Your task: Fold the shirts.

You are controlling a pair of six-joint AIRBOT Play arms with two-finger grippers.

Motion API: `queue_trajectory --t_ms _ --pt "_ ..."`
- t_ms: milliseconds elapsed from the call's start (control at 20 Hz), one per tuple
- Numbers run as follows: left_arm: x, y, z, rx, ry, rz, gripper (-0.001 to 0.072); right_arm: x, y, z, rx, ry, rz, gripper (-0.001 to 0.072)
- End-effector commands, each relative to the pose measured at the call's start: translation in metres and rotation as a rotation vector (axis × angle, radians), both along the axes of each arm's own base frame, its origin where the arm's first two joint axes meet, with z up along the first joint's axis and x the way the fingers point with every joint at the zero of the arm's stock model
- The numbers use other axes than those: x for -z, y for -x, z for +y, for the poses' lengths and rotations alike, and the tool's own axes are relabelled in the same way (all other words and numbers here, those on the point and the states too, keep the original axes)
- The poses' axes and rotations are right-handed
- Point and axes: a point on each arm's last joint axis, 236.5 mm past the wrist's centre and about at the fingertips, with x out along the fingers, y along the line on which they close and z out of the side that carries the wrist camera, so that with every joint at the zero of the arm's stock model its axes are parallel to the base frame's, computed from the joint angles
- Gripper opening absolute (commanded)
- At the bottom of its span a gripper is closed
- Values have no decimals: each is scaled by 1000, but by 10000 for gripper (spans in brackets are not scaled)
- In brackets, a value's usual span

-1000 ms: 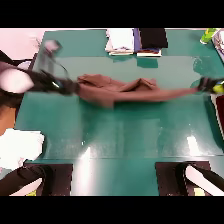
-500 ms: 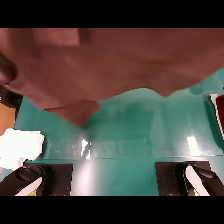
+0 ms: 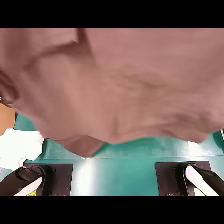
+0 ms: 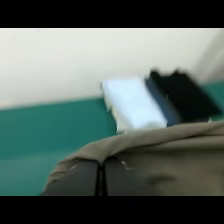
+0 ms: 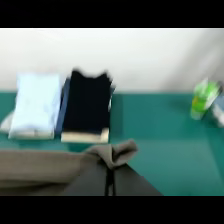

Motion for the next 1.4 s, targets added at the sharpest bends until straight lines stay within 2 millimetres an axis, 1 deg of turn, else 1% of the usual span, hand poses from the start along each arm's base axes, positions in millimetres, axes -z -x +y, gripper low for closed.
queue_trajectory --t_ms 0,100,200,250,300,350,400,450,500,550,600,700,750,800,850,950,1050,1150,1250,1350 --pt "115 -61 -17 -33 -142 319 22 101 -54 -18 -11 -96 293 12" --pt "191 -100 -33 -33 -215 490 22 184 -80 -27 -14 -169 497 12" --pt "269 -136 -43 -31 -247 650 22 266 -97 -22 -35 -219 682 12" --pt "308 -153 -46 -29 -239 729 22 300 -104 -17 -54 -232 753 12" --pt "340 -167 -47 -27 -219 789 22 332 -113 -11 -67 -246 812 12" --pt "370 -181 -48 -16 -201 836 22 356 -121 -7 -75 -254 847 12" --pt "393 -192 -48 -2 -189 864 22 374 -132 -3 -82 -259 863 13" --pt "412 -201 -49 8 -161 889 22 387 -143 0 -86 -257 865 12" --pt "423 -207 -47 14 -141 901 22 395 -155 2 -92 -254 861 12" --pt "428 -213 -44 14 -120 899 22 399 -166 4 -99 -249 858 12" --pt "428 -218 -40 6 -97 893 22 398 -175 5 -104 -245 852 12" --pt "423 -217 -29 7 -93 904 22 385 -189 2 -108 -235 821 12" --pt "419 -212 -27 28 -105 927 22 377 -191 2 -111 -229 809 12" --pt "416 -200 -25 60 -124 970 23 371 -190 2 -115 -224 806 12" --pt "417 -189 -26 89 -149 1011 23 369 -185 1 -113 -217 815 12" --pt "428 -164 -23 115 -179 1118 23 378 -167 -4 -90 -161 858 13" --pt "447 -148 -22 120 -184 1189 23 398 -142 -7 -72 -102 923 12" --pt "472 -133 -23 128 -174 1257 23 423 -120 0 -77 -104 980 13" --pt "495 -124 -26 129 -151 1294 23 443 -107 3 -76 -119 1004 14" --pt "514 -117 -26 120 -141 1314 23 462 -95 5 -62 -133 1027 14"
